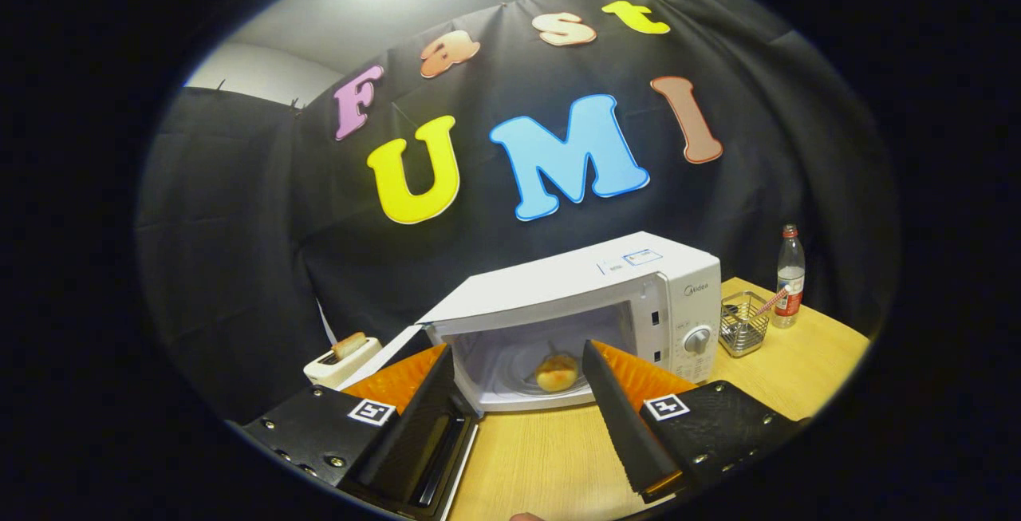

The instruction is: Open the microwave, put the food inside, and close the microwave door.

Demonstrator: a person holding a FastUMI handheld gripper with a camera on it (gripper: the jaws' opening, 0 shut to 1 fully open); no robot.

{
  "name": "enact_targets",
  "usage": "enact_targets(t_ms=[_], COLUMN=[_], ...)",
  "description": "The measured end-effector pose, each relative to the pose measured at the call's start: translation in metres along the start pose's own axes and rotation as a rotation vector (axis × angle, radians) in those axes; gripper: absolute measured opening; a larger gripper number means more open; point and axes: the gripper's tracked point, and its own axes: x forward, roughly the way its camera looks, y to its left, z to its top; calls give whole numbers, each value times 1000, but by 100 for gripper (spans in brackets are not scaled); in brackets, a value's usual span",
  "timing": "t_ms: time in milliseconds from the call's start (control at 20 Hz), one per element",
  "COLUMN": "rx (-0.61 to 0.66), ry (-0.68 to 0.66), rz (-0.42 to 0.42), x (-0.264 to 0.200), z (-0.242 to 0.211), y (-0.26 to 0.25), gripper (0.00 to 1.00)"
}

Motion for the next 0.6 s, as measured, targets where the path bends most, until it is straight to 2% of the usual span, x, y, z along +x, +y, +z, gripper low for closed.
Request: enact_targets(t_ms=[350,600], rx=[-96,-130], ry=[-17,-4], rz=[173,320], x=[-75,-114], z=[7,-5], y=[74,135], gripper=[97,98])
